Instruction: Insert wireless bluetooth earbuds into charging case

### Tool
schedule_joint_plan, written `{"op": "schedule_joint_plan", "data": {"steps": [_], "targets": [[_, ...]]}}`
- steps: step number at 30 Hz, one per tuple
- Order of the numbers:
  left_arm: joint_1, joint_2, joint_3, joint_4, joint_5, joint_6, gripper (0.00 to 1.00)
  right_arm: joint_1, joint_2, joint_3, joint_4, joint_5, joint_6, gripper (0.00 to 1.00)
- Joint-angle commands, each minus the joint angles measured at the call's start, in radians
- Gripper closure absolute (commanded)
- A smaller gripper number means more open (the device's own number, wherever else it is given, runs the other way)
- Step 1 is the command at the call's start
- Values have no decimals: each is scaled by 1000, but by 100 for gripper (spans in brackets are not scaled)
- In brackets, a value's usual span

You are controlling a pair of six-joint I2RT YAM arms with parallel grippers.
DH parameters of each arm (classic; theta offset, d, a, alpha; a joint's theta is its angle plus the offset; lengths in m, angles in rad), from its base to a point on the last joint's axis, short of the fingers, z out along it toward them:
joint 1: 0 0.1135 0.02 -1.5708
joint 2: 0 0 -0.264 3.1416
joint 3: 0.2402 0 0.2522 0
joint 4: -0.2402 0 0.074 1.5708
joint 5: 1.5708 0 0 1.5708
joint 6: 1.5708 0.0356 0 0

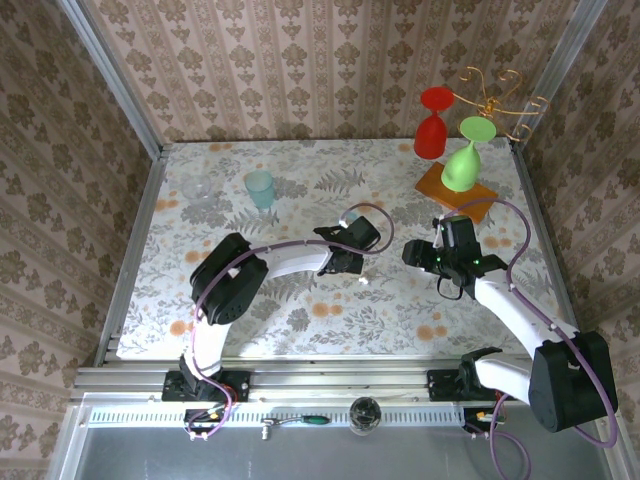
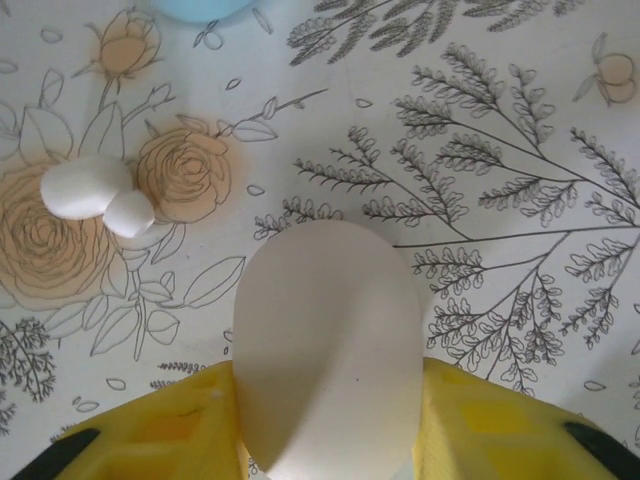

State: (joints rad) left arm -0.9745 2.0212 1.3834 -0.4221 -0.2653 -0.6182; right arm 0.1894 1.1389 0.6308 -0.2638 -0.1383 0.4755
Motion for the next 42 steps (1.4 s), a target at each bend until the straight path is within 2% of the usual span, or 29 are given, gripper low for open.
{"op": "schedule_joint_plan", "data": {"steps": [1, 5, 7, 9, 13, 17, 21, 25, 35, 39, 42], "targets": [[3, -79, -35, 31, -8, 111, 62, -6, -20, 11, 6, -27, 5, 33], [4, -190, -137, 123, -13, 297, 63, -9, -53, 13, -9, -62, 11, 33], [5, -244, -192, 169, 5, 409, 60, -9, -73, 13, -17, -91, 15, 33], [14, -287, -248, 214, 32, 493, 62, -9, -91, 12, -28, -126, 26, 33], [37, -358, -328, 273, 184, 697, 65, -9, -119, 9, -36, -246, 57, 33], [10, -472, -464, 414, 358, 916, 63, -8, -112, 8, -7, -454, 64, 34], [14, -547, -537, 513, 484, 976, 63, -7, -90, -8, 34, -597, 87, 34], [14, -569, -588, 607, 552, 1023, 65, 7, -40, -26, 103, -690, 119, 36], [11, -573, -611, 704, 603, 1016, 68, 88, 58, -18, 190, -717, 146, 40], [10, -571, -610, 709, 609, 1011, 69, 96, 78, -17, 209, -717, 156, 50], [9, -572, -610, 708, 609, 1011, 69, 96, 82, -15, 203, -721, 157, 62]]}}
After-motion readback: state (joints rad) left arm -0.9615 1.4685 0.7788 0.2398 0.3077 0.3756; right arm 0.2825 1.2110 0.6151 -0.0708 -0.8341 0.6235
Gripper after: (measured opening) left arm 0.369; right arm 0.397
